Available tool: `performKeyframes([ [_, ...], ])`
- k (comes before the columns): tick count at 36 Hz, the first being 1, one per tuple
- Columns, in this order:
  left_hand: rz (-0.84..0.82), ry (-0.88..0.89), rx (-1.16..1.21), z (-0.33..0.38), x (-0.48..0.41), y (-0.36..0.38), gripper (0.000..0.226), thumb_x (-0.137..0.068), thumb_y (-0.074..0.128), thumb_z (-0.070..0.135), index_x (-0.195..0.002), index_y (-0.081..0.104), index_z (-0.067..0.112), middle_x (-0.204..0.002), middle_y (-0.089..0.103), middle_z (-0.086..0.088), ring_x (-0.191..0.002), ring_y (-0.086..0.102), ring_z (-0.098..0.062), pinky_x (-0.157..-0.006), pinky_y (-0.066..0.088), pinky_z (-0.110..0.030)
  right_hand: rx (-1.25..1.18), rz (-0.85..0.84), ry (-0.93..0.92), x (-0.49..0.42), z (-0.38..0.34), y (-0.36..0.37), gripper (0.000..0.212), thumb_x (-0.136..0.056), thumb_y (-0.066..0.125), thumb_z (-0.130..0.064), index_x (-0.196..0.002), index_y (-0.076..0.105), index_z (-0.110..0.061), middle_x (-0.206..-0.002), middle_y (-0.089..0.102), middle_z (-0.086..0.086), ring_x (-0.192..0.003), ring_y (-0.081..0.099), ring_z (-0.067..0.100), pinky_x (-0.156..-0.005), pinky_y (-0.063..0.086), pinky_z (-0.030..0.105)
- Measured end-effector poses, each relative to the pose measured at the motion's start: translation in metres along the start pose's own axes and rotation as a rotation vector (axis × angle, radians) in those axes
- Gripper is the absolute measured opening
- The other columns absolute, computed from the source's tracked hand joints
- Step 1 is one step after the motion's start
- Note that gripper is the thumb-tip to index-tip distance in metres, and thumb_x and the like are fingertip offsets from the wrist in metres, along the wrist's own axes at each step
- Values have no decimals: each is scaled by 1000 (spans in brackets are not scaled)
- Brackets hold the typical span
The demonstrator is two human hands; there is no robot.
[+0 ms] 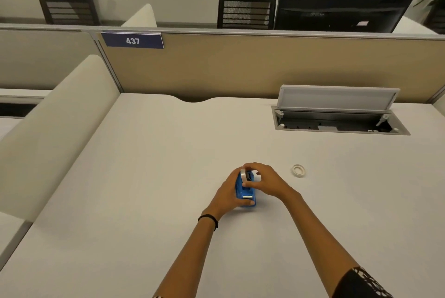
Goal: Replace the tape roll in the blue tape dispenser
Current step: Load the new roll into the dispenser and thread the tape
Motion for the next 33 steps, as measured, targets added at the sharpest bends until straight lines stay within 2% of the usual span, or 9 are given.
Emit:
performKeyframes([
  [3, 8, -11, 18, -3, 1, 0, 87, -67, 82, 25, -131, 26, 42, -121, 42, 31, -107, 49, 9, -78, 38, 4, -45, 18, -11, 1, 0, 0, 43, -77, 71, -19, -116, 54, -16, -116, 61, 2, -103, 55, 13, -84, 40, 12],
  [7, 21, -17, 36, -5, 1, 0, 89, -67, 82, 26, -133, 24, 42, -126, 41, 27, -111, 47, 4, -81, 39, 3, -110, 40, 18, 2, 10, 2, 46, -76, 72, -21, -118, 53, -21, -114, 59, -5, -107, 54, 13, -95, 43, 29],
  [12, 32, -18, 52, -6, 2, -1, 88, -68, 81, 23, -131, 23, 41, -128, 38, 22, -114, 43, -1, -80, 37, 5, -172, 42, 43, 3, 16, 4, 46, -77, 70, -22, -120, 52, -23, -117, 56, -6, -111, 53, 13, -97, 43, 33],
  [22, 31, -6, 65, -7, 1, 2, 88, -71, 79, 18, -139, 24, 26, -128, 35, 17, -114, 40, -3, -78, 35, 8, -185, 81, 11, 6, 16, 5, 32, -81, 66, -17, -110, 53, -22, -115, 57, 3, -107, 54, 19, -94, 46, 34],
  [33, 29, -7, 57, -10, 0, 3, 90, -71, 79, 20, -140, 22, 25, -131, 35, 15, -117, 40, -4, -80, 36, 6, -166, 100, 7, 8, 17, 7, 38, -82, 65, -18, -117, 52, -19, -119, 57, 3, -110, 53, 20, -92, 42, 27],
])
Point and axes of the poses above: each hand's wrist, its own x-axis away from the middle knuckle, its own y-axis out of the palm, z = x × y, the point moved 10 cm from there along -x, towards the middle knuckle
